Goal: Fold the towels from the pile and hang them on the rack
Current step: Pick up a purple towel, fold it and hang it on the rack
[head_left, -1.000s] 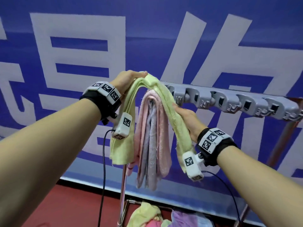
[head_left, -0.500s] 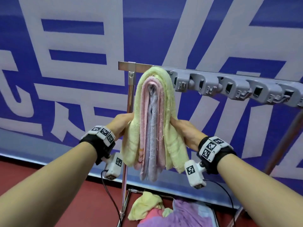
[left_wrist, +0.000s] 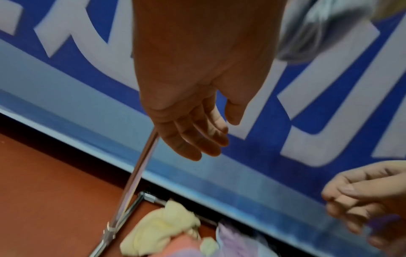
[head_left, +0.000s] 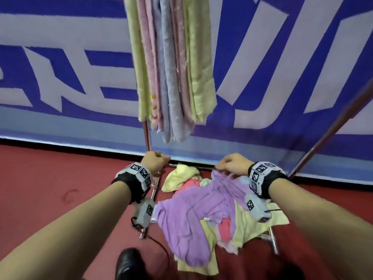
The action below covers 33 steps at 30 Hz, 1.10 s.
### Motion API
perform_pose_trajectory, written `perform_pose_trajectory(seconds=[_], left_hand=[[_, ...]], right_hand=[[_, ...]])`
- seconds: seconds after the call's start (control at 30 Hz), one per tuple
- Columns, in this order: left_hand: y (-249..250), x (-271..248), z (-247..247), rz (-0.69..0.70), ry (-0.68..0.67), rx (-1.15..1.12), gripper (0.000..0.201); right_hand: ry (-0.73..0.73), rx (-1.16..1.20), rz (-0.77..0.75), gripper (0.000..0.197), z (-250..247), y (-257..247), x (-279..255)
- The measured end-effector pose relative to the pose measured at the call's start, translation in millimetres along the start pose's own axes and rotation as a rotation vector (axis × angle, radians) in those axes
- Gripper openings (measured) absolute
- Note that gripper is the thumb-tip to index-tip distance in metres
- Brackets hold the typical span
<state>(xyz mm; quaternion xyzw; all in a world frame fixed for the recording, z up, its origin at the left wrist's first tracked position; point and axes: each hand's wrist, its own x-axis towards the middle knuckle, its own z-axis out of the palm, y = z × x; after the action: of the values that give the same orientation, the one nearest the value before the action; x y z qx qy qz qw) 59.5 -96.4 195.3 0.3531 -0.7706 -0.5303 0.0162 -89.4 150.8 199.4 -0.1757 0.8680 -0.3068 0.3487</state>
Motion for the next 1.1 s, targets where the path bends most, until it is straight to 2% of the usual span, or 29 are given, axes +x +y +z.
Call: perform_pose_trajectory(seconds=[0.1,0.2,0.33,0.47,0.57,0.63,0.67,0.77,0.83,0.9,1.0,1.1], left_hand=[[-36,11,57,0.045,-0.087,0.105,0.02],[-70,28,112,0.088,-0.171,0.216,0.012],[-113,50,171,0.095,-0.236,0.271,0.015],[-146,77,216,0.131,-0.259,0.327,0.016],[-149,90,243,0.209,-0.248,0.341,0.011],[-148,97,255,0.228,-0.257,0.351,0.014],[-147,97,261,0.226,-0.264,0.358,0.015],[-141,93,275,0.226,-0.302,0.363,0.016],[-132,86,277,0.256,-0.304,0.379,0.018],[-118,78,272,0.298,-0.298,0.417,0.032],[-87,59,250,0.354,-0.287,0.479,0.064],[-51,32,217,0.405,-0.289,0.392,0.072]], right_hand=[[0.061,-0.171,0.021,0.016,31,72,21],[0.095,-0.248,0.027,0.015,67,134,50],[0.164,-0.213,0.107,0.037,98,195,92],[0.279,-0.306,0.201,0.06,94,244,129],[0.173,-0.386,0.273,0.064,83,275,144],[0.047,-0.431,0.327,0.06,78,284,147],[0.031,-0.454,0.335,0.056,77,288,146],[0.09,-0.455,0.267,0.04,78,291,139],[0.249,-0.32,0.168,0.028,81,281,129],[0.36,-0.194,0.065,0.025,81,258,121],[0.242,-0.075,-0.072,0.034,68,180,87],[0.132,-0.101,-0.199,0.036,47,105,50]])
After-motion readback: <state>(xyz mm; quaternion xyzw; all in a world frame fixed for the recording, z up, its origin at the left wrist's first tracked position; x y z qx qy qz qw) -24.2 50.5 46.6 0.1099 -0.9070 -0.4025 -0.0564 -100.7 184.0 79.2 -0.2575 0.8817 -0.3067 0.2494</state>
